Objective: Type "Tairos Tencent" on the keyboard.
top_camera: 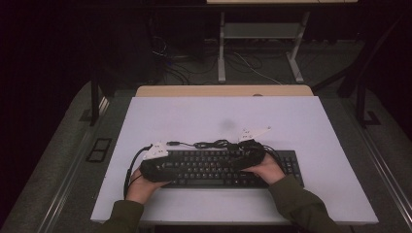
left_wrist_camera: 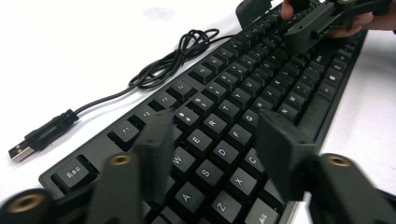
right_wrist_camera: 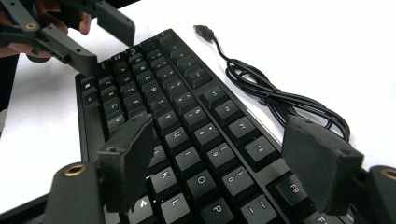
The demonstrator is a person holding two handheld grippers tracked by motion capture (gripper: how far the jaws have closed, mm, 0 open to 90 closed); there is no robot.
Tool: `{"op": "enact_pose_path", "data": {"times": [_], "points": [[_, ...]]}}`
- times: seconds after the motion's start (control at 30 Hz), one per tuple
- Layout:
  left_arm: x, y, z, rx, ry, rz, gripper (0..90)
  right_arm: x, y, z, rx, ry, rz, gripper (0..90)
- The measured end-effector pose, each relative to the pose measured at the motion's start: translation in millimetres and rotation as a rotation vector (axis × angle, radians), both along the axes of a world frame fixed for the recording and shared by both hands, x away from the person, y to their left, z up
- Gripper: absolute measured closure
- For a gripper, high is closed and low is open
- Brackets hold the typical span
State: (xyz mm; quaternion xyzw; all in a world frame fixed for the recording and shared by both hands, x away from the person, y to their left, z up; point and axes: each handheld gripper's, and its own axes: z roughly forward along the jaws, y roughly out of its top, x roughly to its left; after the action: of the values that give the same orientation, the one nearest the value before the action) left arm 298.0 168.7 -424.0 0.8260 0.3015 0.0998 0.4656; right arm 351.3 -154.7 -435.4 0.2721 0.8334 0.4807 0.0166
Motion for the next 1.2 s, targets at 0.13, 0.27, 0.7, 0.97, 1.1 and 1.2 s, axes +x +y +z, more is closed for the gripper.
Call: {"op": "enact_pose_path", "data": {"times": [0.13,0.27,0.7,0.97,1.1,1.2], "points": [[-0.4,1.9,0.4,0.021,0.0,-0.004,61.9,-0.3,0.2,0.1,-0.002,0.0,0.0,25.1],[-0.6,4.0,1.6,0.021,0.011,-0.012,75.8,-0.7,0.7,0.1,-0.004,0.0,0.003,25.1],[2.7,2.5,-4.8,0.049,0.059,-0.003,89.2,-0.8,1.5,-0.6,-0.007,0.001,0.005,25.1],[4.4,-1.9,-8.3,0.064,0.066,-0.012,89.2,-0.8,1.6,-0.7,-0.008,0.001,0.005,25.1],[5.9,-3.6,-10.2,0.07,0.066,-0.01,89.3,-0.7,1.6,-0.9,-0.008,0.002,0.004,25.1],[6.6,-3.5,-11.1,0.07,0.07,-0.005,89.2,-0.7,1.6,-1.0,-0.009,0.001,0.005,25.1]]}}
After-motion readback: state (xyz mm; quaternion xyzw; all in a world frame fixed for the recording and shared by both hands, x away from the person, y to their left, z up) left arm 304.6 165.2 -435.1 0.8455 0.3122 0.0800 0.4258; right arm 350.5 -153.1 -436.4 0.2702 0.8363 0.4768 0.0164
